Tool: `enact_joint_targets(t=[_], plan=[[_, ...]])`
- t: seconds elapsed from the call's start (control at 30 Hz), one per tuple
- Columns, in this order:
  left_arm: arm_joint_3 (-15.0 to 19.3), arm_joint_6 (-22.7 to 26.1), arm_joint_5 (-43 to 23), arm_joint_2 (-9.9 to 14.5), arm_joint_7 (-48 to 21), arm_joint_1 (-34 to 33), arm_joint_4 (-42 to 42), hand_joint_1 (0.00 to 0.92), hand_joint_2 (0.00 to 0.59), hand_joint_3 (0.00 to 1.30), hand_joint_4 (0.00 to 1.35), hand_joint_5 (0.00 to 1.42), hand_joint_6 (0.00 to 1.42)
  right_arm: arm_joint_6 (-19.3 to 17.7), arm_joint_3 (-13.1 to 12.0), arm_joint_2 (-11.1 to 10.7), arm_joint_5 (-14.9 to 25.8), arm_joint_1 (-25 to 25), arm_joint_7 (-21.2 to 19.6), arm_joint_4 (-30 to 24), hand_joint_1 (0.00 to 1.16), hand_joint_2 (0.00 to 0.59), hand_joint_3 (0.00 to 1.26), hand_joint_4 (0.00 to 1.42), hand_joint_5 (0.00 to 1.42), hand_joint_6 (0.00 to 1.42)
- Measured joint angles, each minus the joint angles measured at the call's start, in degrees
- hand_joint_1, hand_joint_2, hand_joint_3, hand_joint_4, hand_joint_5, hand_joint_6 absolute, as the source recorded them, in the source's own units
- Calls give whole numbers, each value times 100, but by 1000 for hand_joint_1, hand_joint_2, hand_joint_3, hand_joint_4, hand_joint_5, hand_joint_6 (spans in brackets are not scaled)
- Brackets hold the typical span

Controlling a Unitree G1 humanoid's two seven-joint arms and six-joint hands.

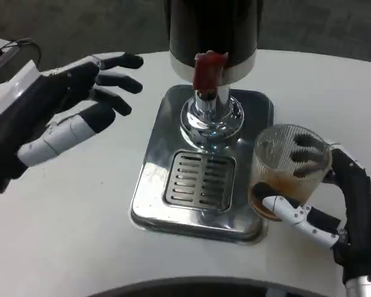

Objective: Grasp the cup under the faucet to collect the drink, then remove the cup.

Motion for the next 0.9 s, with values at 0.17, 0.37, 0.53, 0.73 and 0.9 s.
enact_joint_targets(t=[0.17, 0.37, 0.53, 0.73, 0.9], plan=[[101, 0, 237, 21, 97, 647, -160, 0, 3, 244, 284, 381, 300, -2, 41, -66, -186, 433, 172, -350, 820, 223, 724, 820, 922, 385], [101, -50, 696, 38, 210, 1267, -290, 0, 8, 221, 247, 308, 256, -15, 135, -81, -210, 792, 361, -737, 820, 223, 738, 820, 926, 386], [61, -164, 990, 47, 253, 1597, -507, 0, 13, 204, 206, 263, 227, -17, 295, 50, -223, 863, 463, -912, 820, 223, 746, 830, 937, 388], [-129, -182, 1432, 47, 328, 1920, -922, 0, 23, 179, 130, 179, 187, -23, 464, 36, -222, 1006, 690, -1166, 821, 220, 748, 836, 947, 397], [-275, -197, 1799, 46, 370, 2208, -1447, 0, 23, 169, 100, 145, 180, -80, 492, -126, -204, 1215, 831, -1216, 825, 216, 749, 838, 949, 399]])
